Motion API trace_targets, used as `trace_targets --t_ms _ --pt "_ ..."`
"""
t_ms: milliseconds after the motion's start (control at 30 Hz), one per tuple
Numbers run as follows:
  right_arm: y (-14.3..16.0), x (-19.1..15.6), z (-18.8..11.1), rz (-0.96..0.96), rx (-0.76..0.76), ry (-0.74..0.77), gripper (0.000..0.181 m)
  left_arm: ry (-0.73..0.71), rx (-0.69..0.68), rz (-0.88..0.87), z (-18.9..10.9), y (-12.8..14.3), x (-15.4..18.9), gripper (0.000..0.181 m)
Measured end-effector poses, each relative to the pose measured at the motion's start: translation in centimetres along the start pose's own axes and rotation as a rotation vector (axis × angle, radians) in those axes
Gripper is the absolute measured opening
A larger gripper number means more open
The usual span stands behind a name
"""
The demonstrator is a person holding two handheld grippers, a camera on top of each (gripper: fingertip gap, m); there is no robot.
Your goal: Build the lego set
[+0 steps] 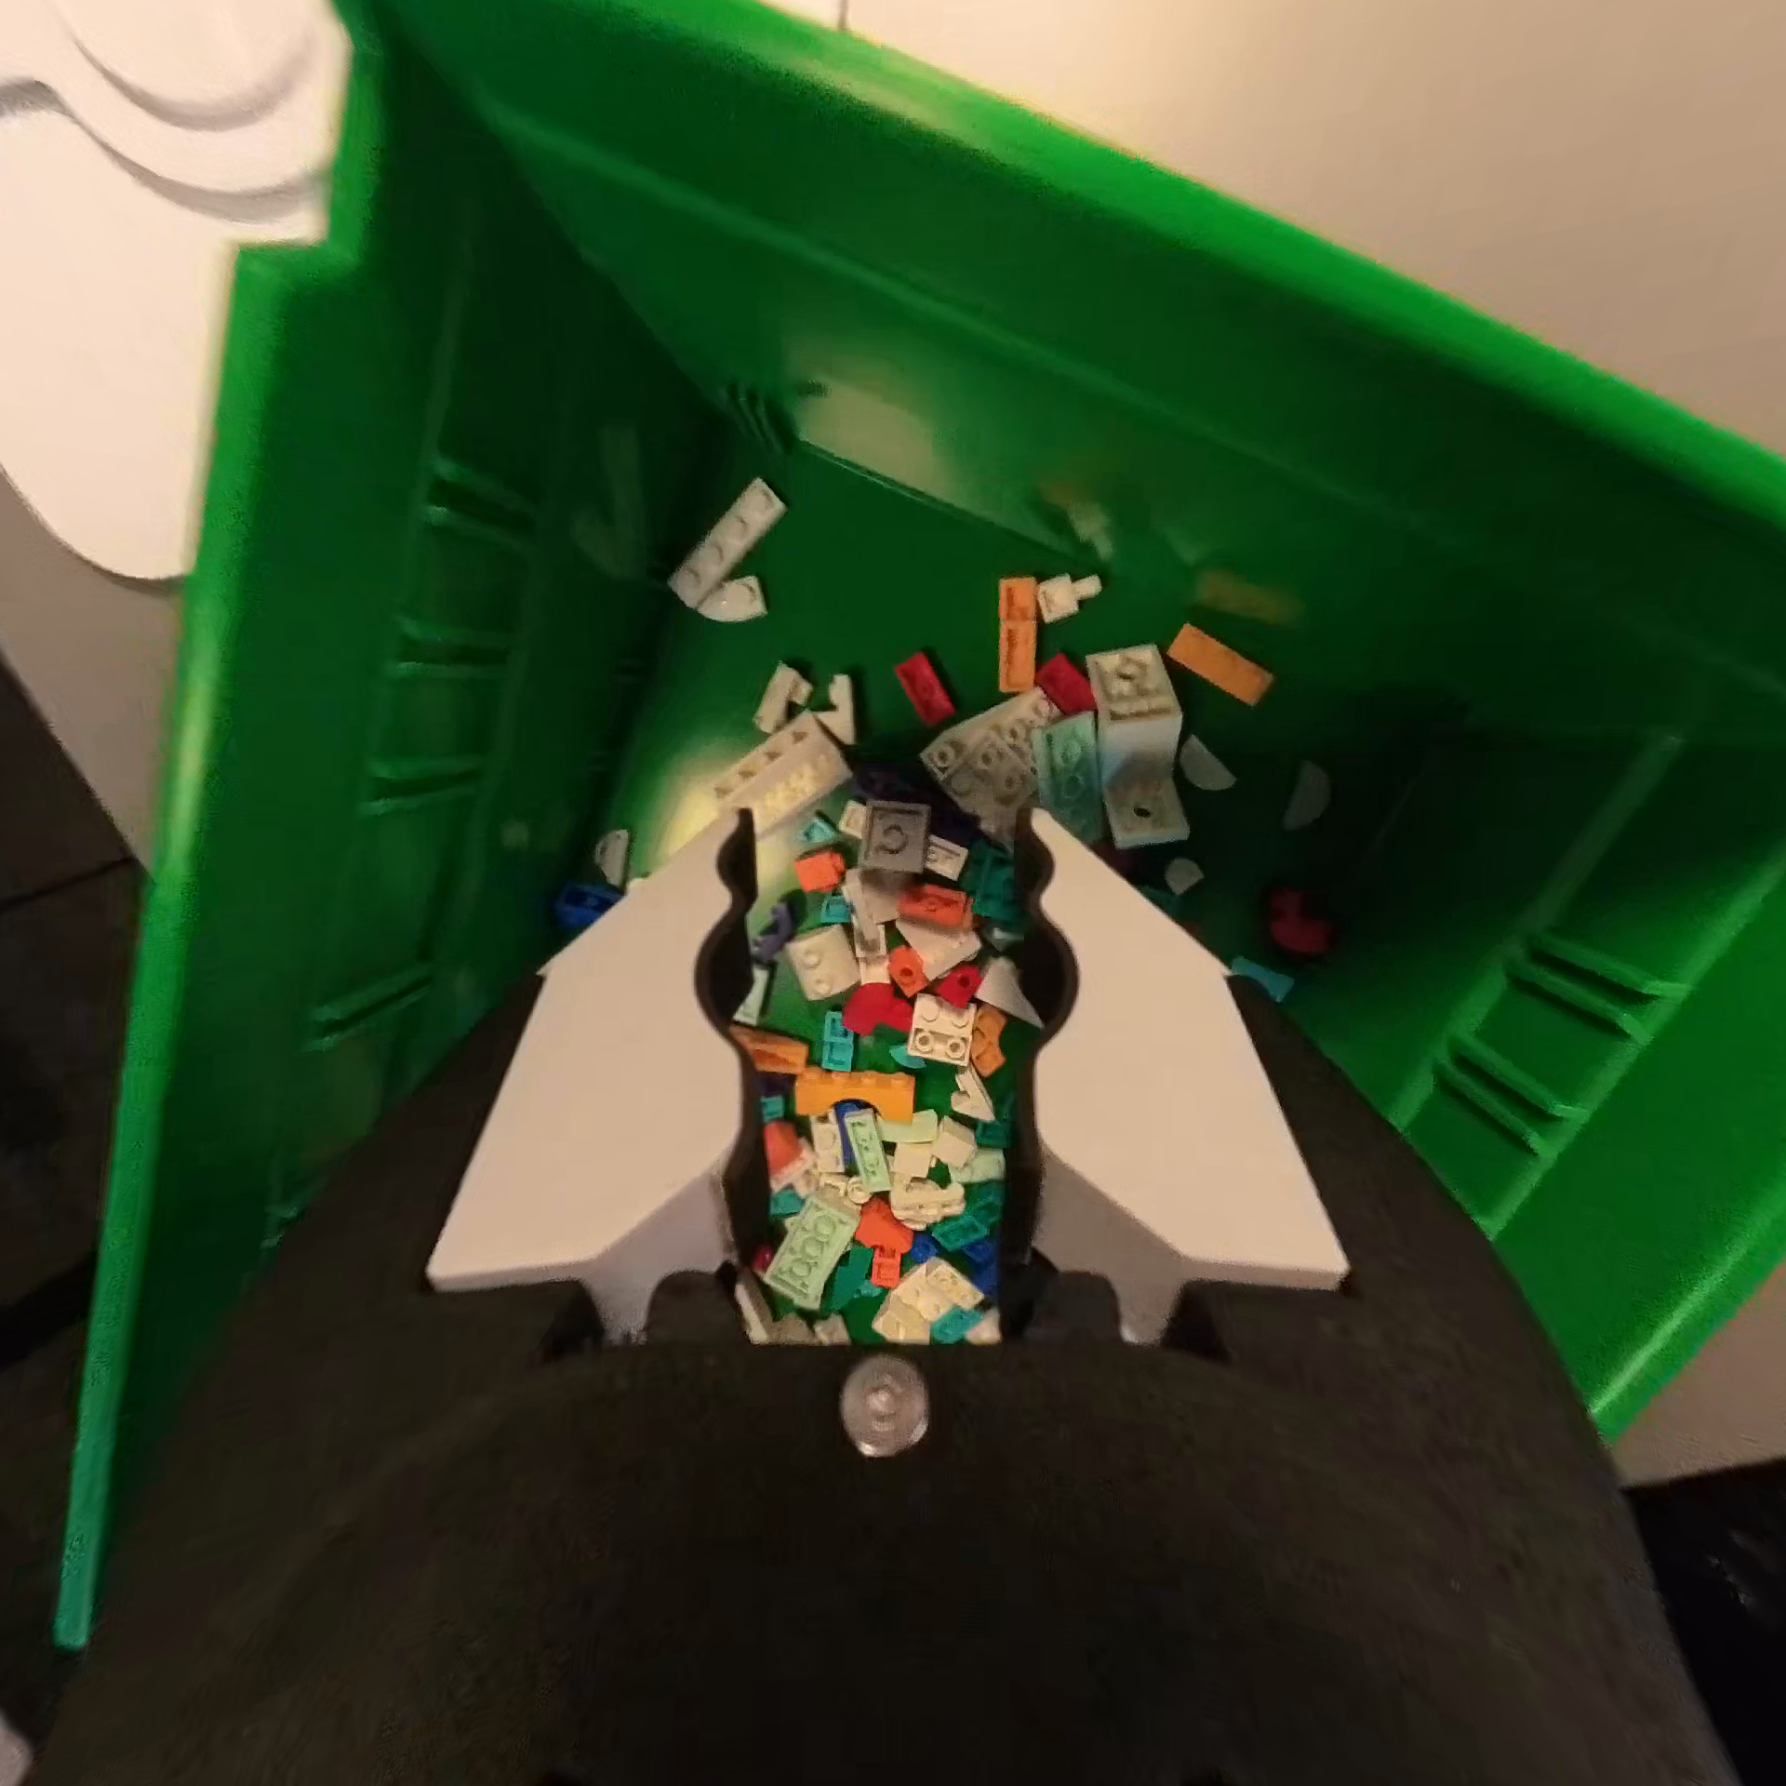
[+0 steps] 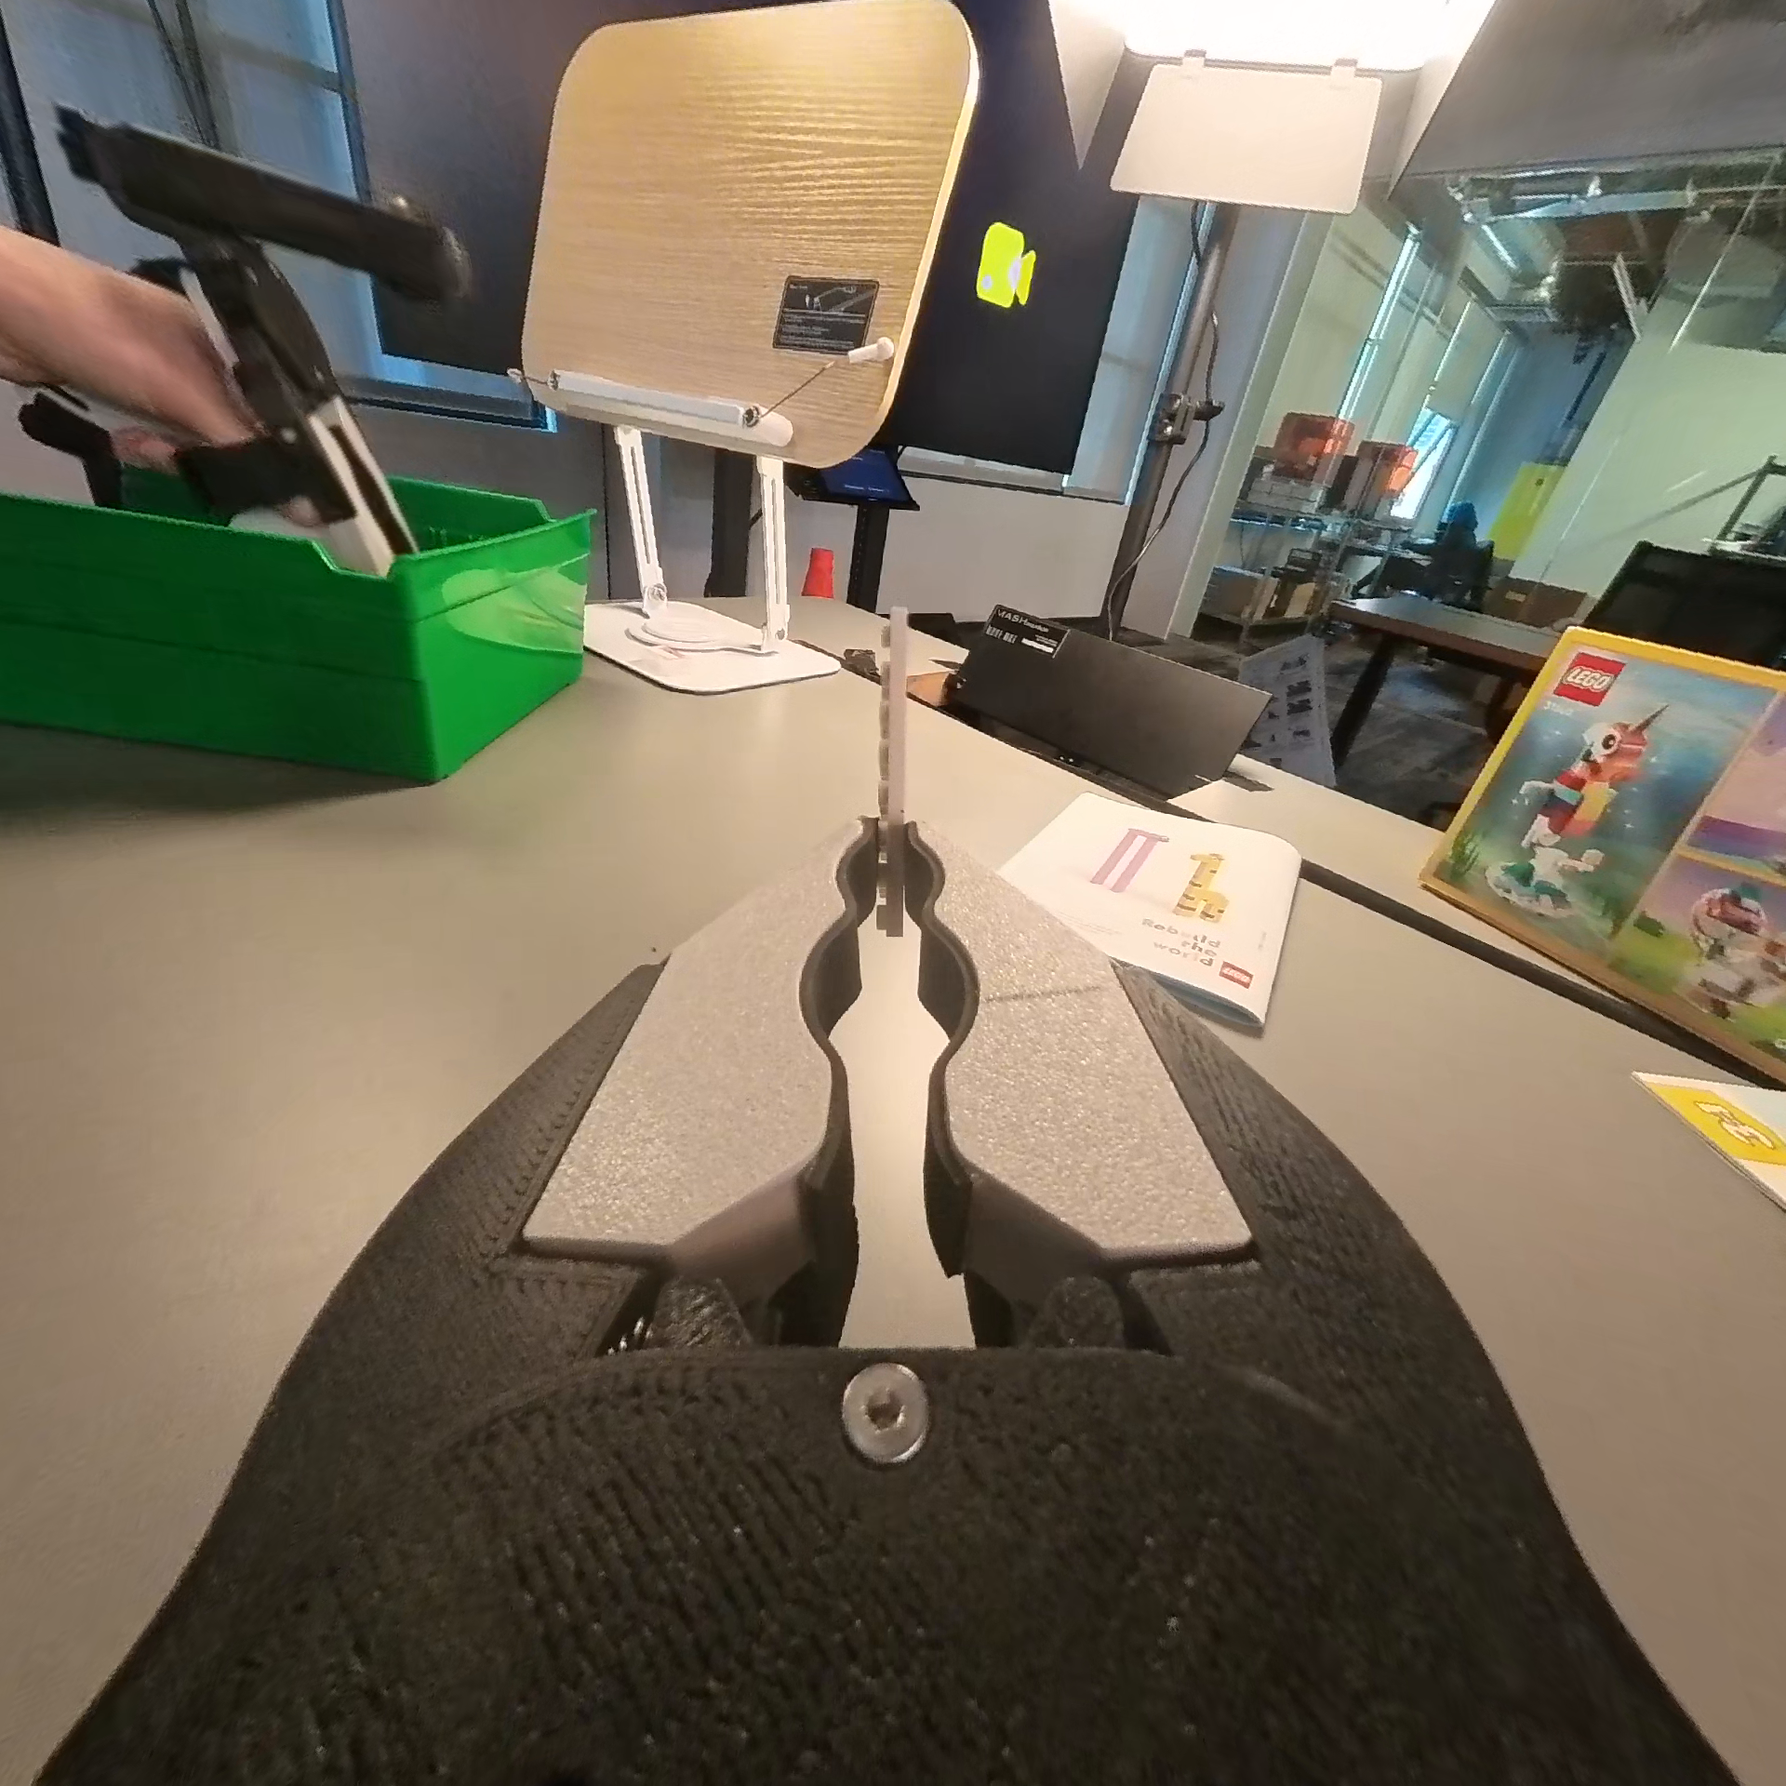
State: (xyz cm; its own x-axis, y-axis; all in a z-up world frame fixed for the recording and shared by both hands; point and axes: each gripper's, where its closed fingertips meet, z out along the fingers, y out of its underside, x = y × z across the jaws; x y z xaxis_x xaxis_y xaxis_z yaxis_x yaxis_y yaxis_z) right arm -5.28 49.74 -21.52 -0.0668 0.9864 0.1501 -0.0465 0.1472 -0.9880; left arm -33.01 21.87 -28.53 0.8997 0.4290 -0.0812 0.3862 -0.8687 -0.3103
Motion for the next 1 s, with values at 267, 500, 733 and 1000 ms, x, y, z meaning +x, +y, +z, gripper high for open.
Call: trace_targets --t_ms 267,500,733,1000 --pt "-0.7 -1.5 0.1 -0.066 0.021 -0.044 0.003 -0.1 0.28 0.066 -7.6 -3.8 3.2 0.062" --pt "-1.0 -6.3 0.2 -0.453 0.034 -0.133 0.002 0.283 0.621 0.547 -13.4 -4.8 25.4 0.043" --pt "0.4 -9.4 0.2 -0.809 0.002 -0.182 0.003 -0.149 0.838 1.039 -10.0 -5.5 31.1 0.038" --pt "0.8 -11.3 0.0 -0.823 0.014 -0.272 0.003 -0.155 0.76 1.131 -7.2 -4.3 31.7 0.016"
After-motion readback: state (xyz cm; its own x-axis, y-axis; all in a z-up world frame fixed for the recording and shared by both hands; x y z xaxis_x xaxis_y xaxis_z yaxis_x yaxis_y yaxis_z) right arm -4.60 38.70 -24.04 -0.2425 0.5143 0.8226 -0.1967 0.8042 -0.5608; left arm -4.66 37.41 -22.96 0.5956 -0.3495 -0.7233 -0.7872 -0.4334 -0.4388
